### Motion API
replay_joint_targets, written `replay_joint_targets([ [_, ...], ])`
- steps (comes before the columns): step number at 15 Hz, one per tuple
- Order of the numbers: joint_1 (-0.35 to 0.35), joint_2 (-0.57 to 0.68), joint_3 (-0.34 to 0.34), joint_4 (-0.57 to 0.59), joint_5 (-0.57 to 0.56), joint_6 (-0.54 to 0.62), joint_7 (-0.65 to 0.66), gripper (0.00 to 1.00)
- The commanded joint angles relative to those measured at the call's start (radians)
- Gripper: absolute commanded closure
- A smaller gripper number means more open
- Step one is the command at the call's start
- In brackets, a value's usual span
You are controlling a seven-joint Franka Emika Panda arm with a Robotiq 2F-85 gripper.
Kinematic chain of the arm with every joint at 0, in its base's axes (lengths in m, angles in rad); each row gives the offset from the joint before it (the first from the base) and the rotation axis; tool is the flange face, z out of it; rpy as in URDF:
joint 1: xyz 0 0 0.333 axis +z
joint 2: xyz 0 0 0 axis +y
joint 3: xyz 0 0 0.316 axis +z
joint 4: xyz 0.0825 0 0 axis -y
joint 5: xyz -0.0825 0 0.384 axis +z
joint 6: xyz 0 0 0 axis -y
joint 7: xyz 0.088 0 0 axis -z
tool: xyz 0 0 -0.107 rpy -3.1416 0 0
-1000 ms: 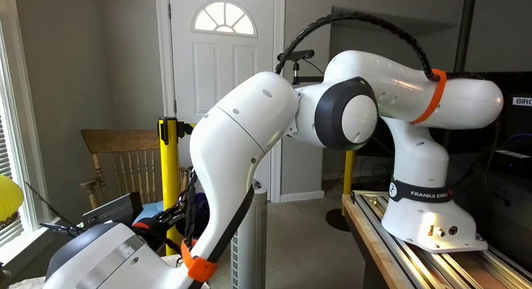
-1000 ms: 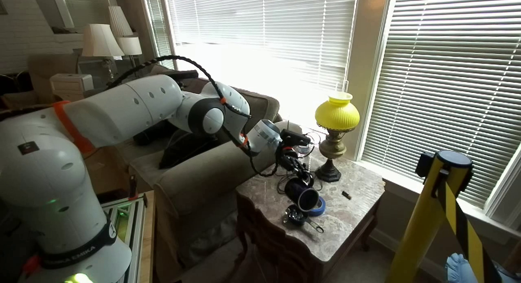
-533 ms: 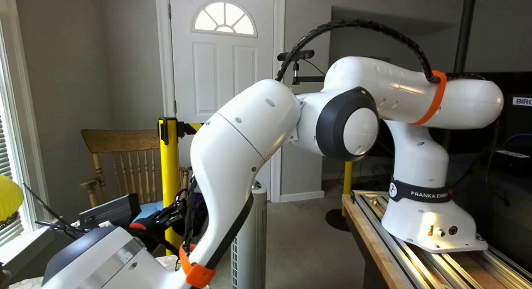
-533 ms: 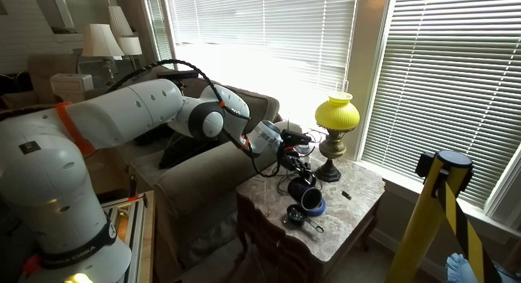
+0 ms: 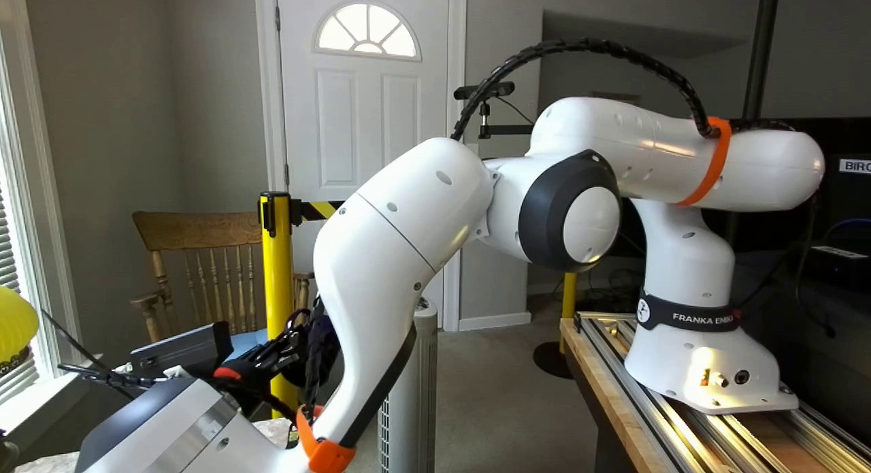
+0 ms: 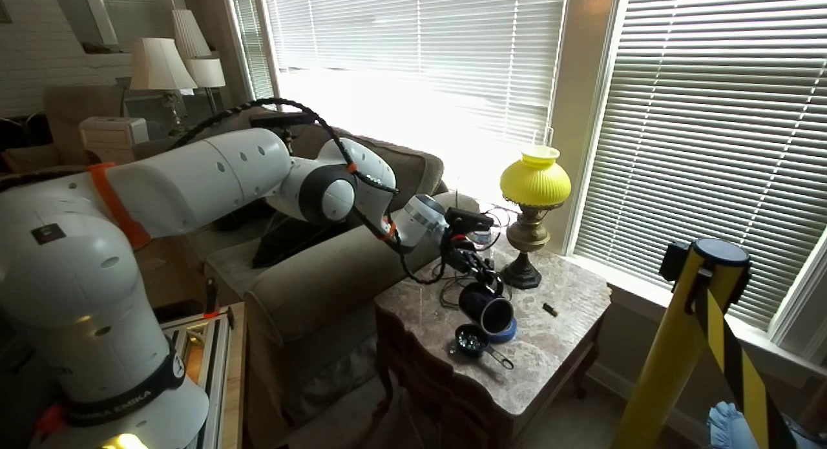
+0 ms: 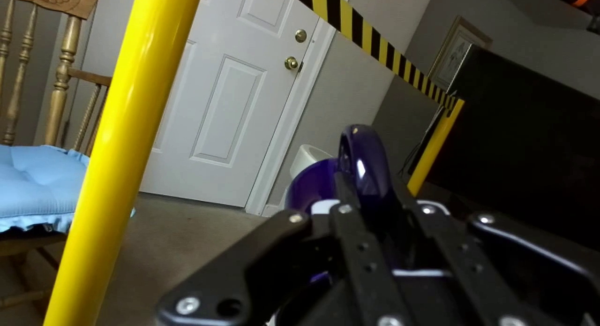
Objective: Empty the contents of the black mug into the measuring cup and place the mug back
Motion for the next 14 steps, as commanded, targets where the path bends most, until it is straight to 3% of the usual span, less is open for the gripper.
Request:
replay_joint_targets([
  [1,0.034,0.057,-0.058,0.057,-0.053,-0.068,-0.061,0.95],
  [8,0.063,0.098,-0.122,0.075,-0.079,-0.084,-0.113,0.95],
  [9,0.047,0.056,-0.08,0.017,-0.102,-0.081,-0.085,0.95],
  [14,0.046,0.05,-0.064,0.012,-0.141,-0.082,-0.078,0.95],
])
